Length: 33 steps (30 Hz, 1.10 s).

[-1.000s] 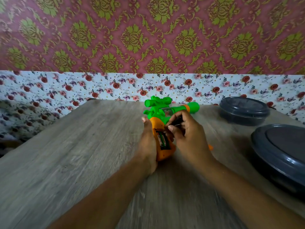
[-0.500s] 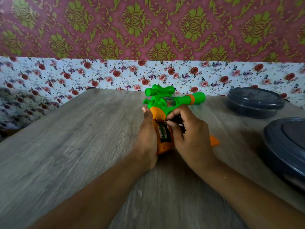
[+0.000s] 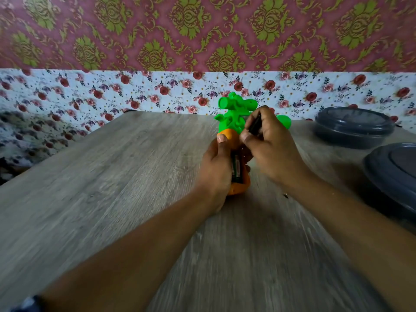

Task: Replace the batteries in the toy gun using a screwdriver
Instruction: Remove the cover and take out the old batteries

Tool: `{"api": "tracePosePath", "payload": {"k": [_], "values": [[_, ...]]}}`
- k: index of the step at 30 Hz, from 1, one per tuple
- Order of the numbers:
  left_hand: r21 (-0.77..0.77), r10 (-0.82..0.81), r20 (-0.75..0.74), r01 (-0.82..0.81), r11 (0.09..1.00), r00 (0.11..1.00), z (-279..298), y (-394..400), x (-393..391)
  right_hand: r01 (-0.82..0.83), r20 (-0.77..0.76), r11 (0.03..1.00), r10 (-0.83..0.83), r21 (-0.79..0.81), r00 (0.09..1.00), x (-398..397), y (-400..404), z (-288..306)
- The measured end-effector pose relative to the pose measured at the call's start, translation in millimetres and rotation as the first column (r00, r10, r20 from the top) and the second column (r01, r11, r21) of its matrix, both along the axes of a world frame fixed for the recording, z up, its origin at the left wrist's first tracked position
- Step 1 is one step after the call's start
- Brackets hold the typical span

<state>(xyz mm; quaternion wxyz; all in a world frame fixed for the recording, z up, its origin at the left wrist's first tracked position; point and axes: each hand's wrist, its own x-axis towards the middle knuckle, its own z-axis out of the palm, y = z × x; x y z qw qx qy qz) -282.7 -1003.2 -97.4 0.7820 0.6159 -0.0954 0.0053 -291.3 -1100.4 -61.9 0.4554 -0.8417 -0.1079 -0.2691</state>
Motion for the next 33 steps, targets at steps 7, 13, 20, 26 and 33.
{"api": "tracePosePath", "payload": {"k": [7, 13, 20, 26, 33], "values": [[0.084, -0.047, 0.033, 0.044, 0.996, 0.998, 2, 1, -4, -0.045, -0.196, 0.968, 0.095, 0.246, 0.976, 3, -11, 11], [0.072, -0.039, -0.016, 0.040, 0.997, 0.999, 2, 1, -2, -0.051, -0.243, 0.938, 0.142, 0.344, 0.960, 5, -14, 7], [0.008, -0.065, -0.081, 0.066, 0.998, 0.995, 1, 3, 2, -0.059, -0.133, 0.909, 0.125, 0.413, 0.983, -2, -10, 6], [-0.077, -0.095, -0.114, 0.087, 0.993, 0.989, 0, 2, 2, 0.036, -0.076, 0.994, -0.044, -0.104, 0.996, -15, -17, -3], [-0.013, -0.057, -0.128, 0.056, 0.998, 0.990, -2, 5, 6, 0.050, -0.005, 0.898, -0.058, -0.438, 0.998, -24, -10, -3]]}}
